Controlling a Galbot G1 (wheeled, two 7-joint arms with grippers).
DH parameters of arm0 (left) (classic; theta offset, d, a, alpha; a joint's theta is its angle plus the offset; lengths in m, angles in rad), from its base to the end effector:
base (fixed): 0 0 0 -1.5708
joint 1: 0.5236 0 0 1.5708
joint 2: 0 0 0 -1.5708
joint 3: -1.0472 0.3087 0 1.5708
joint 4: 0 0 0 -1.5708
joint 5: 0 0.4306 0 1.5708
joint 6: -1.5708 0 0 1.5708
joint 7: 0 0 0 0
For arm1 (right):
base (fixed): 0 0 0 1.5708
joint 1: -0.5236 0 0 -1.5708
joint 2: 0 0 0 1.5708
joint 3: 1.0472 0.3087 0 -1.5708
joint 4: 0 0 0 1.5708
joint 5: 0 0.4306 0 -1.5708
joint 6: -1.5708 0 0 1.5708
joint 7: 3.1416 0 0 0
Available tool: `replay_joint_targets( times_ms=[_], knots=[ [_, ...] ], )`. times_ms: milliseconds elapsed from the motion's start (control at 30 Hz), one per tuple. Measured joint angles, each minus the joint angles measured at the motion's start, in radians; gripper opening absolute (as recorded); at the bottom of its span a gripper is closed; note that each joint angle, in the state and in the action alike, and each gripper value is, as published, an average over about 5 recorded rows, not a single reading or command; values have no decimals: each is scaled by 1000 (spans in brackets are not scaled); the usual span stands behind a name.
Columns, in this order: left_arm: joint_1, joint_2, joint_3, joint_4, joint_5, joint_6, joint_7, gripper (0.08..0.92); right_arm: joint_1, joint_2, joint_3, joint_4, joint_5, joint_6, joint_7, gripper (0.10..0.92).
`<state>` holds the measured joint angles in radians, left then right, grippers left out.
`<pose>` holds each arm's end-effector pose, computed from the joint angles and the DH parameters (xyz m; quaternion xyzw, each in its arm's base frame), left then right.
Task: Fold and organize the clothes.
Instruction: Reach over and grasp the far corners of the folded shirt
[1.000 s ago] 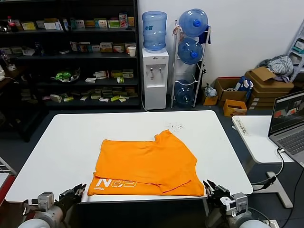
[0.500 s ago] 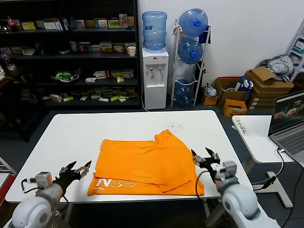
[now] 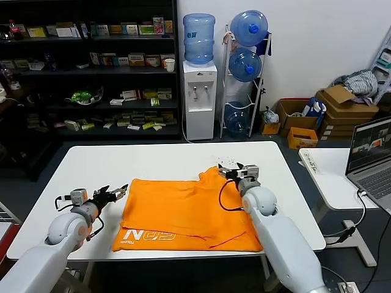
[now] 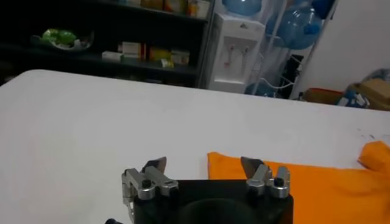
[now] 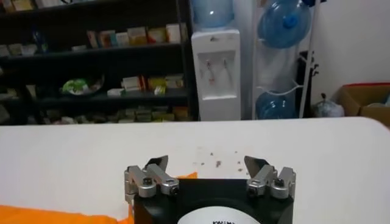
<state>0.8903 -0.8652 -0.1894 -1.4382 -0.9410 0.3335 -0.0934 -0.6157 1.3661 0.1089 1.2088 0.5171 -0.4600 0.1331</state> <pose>0.4559 0.1305 -0.3016 -0.0434 -0.9630 0.0739 0.2555 0.5374 0.0651 -0.2860 0.0998 -0.9619 -0.0305 0.2525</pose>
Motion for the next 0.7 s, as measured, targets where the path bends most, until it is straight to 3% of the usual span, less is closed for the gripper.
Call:
replay_joint_targets(
  times_ms=[367,700],
  knots=[
    [-168,-71,115,185,29,-3,24,823,81,51,-26,-150,-24,-56,0,823],
    [-239,-108,168,269,48,-7,30,823,111,61,-30,-216,-47,-94,-4,823]
  ],
)
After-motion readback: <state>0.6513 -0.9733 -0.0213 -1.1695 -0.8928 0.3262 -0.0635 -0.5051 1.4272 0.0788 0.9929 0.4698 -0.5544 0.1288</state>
